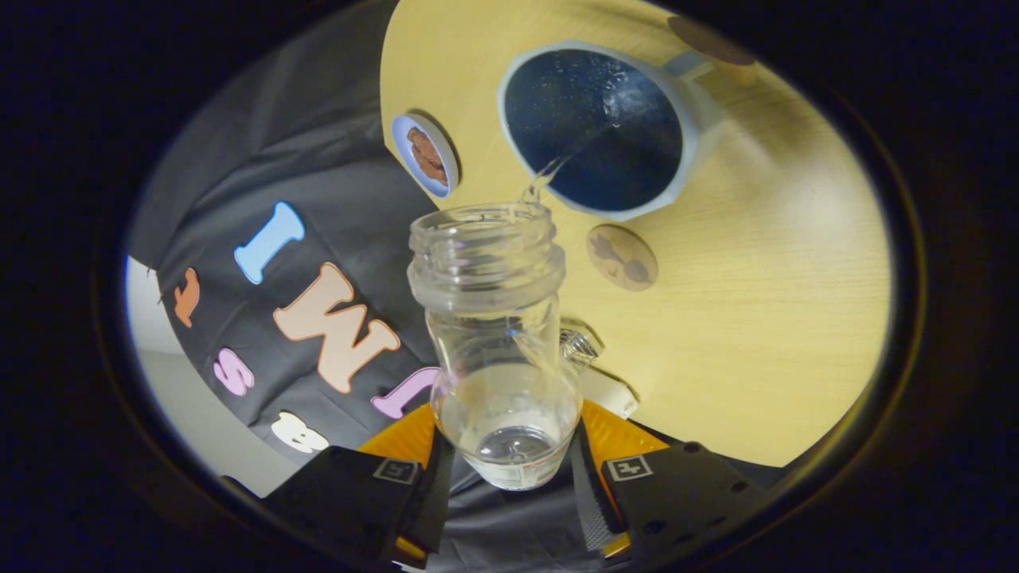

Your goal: Take the bottle from table, then pour the juice into the cup, finally place the bottle on the coaster

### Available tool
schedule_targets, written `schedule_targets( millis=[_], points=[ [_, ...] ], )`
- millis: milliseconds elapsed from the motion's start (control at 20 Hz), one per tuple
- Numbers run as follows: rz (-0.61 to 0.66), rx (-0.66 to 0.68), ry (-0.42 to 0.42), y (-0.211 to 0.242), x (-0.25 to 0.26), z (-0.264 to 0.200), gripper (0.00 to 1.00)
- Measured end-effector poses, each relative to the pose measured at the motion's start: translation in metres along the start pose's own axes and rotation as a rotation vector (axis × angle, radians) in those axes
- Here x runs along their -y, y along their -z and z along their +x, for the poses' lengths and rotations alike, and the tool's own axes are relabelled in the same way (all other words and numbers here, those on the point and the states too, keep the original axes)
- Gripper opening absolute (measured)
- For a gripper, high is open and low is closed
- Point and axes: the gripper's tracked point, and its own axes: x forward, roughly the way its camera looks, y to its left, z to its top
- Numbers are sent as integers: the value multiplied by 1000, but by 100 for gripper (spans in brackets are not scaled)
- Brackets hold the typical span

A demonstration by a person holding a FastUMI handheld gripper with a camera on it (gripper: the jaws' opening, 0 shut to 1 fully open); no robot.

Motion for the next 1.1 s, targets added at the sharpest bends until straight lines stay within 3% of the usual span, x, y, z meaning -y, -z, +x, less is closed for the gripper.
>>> schedule_targets(
  millis=[450,1100],
  points=[
    [99,-32,28,5,0,-5,70],
    [175,-16,-19,-8,-18,-14,70]
  ],
)
